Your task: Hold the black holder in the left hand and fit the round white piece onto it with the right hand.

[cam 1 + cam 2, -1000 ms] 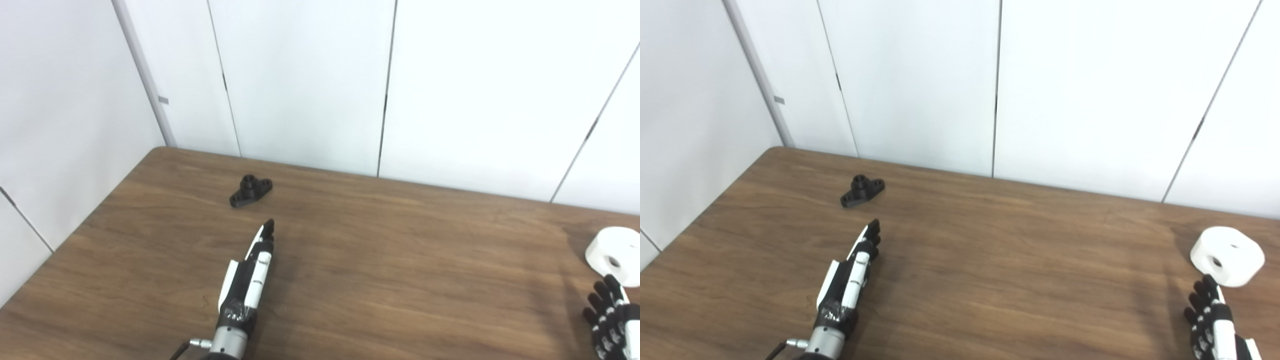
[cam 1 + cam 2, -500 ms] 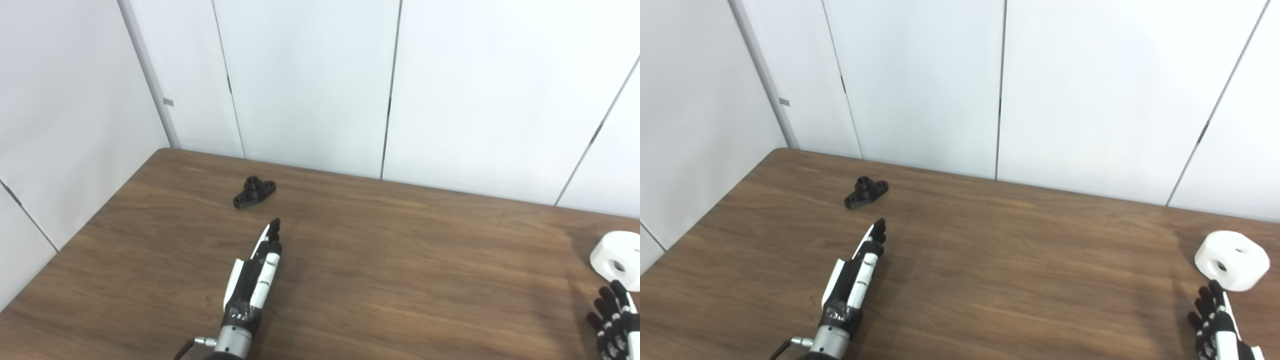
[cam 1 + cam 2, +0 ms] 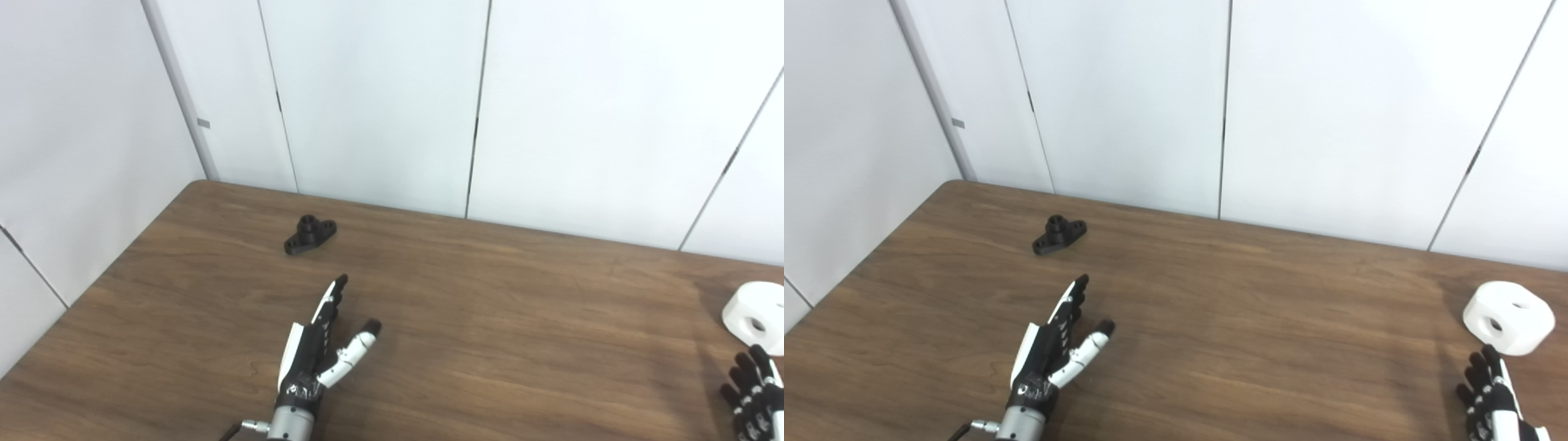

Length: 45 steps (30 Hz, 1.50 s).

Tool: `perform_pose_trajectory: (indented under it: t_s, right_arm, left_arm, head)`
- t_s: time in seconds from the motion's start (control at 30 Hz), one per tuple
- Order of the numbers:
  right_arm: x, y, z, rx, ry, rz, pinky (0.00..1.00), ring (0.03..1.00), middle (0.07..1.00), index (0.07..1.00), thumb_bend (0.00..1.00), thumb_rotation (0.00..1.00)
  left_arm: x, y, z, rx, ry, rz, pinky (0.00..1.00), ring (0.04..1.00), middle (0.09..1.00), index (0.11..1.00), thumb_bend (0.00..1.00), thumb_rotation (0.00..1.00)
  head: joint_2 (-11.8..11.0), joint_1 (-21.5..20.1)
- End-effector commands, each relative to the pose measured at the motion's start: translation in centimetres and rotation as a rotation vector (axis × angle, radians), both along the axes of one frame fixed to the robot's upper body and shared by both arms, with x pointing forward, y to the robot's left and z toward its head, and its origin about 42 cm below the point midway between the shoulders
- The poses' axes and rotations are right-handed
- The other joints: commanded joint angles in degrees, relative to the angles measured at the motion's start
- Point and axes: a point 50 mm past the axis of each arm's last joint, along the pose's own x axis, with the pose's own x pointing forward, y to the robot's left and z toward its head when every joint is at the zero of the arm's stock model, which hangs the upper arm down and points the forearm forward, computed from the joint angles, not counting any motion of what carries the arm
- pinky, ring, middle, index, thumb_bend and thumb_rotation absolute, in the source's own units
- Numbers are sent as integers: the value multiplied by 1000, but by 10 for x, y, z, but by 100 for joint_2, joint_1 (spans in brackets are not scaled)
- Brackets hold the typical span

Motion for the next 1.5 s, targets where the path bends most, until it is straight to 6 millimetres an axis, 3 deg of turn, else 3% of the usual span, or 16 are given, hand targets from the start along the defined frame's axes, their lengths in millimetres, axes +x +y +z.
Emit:
perform_pose_trajectory:
  t_s: [0.0, 0.2, 0.5, 1.0, 1.23, 1.47]
  right_arm:
    - [-1, -2, 10, -10, -48, 0, 1000, 1000, 1000, 1000, 673, 952]
    - [-2, -3, 9, -24, -33, -3, 1000, 1000, 1000, 1000, 706, 952]
    - [-3, -5, 9, -24, -17, 28, 1000, 1000, 1000, 1000, 667, 1000]
    - [-2, -3, 14, -18, -14, 31, 1000, 1000, 1000, 1000, 637, 1000]
    - [-3, -1, 12, -10, -11, 33, 1000, 1000, 1000, 1000, 621, 1000]
    - [-3, 0, 14, 2, -11, 34, 1000, 1000, 1000, 1000, 588, 1000]
  left_arm:
    - [6, 13, 23, 115, -59, 30, 1000, 1000, 1000, 981, 902, 403]
    - [20, 39, 49, 465, -94, 142, 1000, 1000, 984, 902, 948, 371]
    - [41, 71, 72, 620, -63, 273, 1000, 1000, 967, 852, 983, 386]
    - [81, 117, 81, 685, 14, 388, 1000, 1000, 956, 816, 939, 376]
    - [99, 125, 76, 669, 42, 404, 1000, 1000, 951, 803, 943, 346]
    - [125, 125, 74, 682, 103, 379, 1000, 1000, 968, 804, 947, 381]
  head:
    - [11, 6]
    - [59, -40]
    - [119, -56]
    - [121, -76]
    - [100, -114]
    - [120, -119]
